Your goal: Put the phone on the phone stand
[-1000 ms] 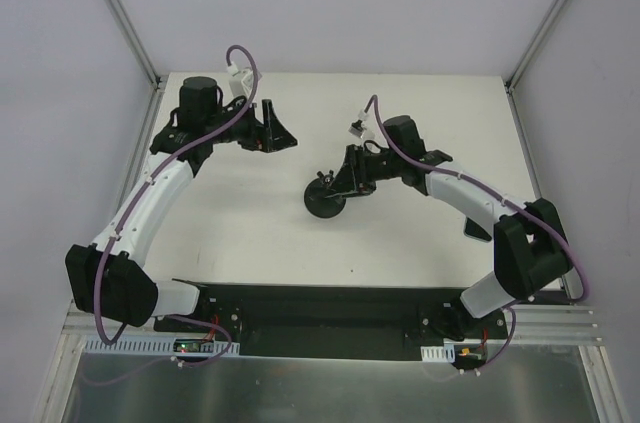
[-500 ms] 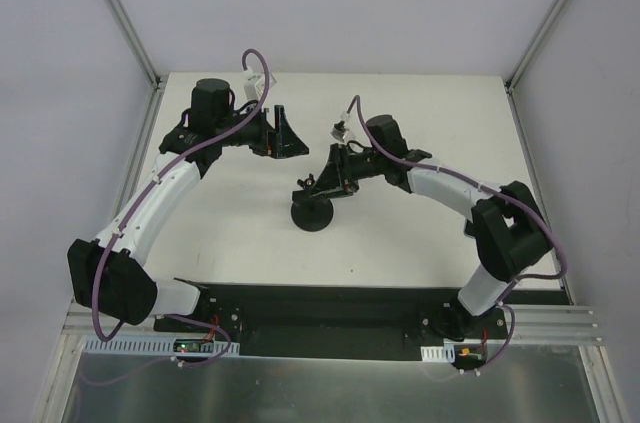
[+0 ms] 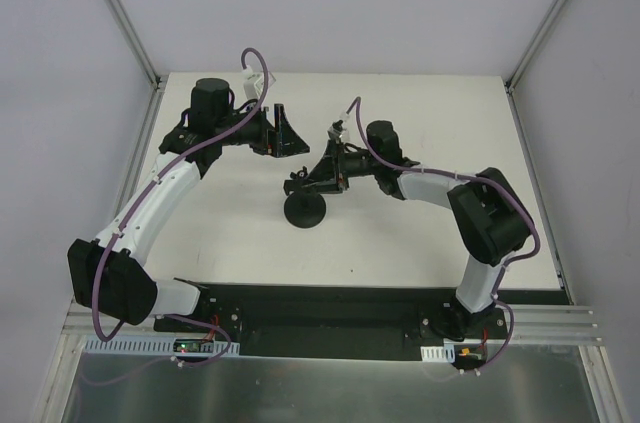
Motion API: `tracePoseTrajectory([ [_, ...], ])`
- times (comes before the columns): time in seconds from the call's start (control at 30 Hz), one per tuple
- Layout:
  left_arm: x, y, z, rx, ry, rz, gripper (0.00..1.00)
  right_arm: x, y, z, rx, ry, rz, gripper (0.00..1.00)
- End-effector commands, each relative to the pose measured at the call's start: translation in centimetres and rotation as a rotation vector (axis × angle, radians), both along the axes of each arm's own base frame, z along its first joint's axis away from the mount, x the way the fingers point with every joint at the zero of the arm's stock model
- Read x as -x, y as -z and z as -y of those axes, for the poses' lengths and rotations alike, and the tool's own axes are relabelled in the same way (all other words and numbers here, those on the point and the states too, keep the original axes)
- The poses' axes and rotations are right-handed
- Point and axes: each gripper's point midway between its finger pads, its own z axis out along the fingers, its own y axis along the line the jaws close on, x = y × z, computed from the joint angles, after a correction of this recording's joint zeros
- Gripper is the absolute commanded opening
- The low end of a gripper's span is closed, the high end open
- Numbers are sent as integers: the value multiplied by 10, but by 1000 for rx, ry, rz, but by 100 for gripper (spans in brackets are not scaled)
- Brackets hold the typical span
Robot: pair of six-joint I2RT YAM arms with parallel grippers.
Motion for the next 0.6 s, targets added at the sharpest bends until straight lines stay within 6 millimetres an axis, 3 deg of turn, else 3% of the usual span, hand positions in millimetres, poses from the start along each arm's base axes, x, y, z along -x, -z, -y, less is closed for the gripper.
tracePoseTrajectory([
  [0.0, 5, -12, 2, 30, 26, 42, 77, -5, -18, 1, -75, -1, 68, 23],
  [0.03, 5, -13, 3, 32, 28, 40, 77, -4, -17, 2, -71, 2, 63, 38],
  [0.1, 6, -13, 2, 33, 28, 43, 77, -3, -18, 4, -65, 16, 69, 47],
  [0.13, 6, -14, 2, 32, 29, 46, 77, -3, -12, 4, -37, 42, 45, 60],
  [0.23, 8, -18, 1, 35, 32, 62, 77, 3, -13, 5, -15, 88, 48, 74],
  [0.37, 9, -20, 1, 35, 32, 73, 78, 9, -9, 13, 26, 142, 36, 80],
  [0.57, 9, -19, 1, 37, 35, 64, 78, 10, -22, 12, 33, 165, 43, 79],
])
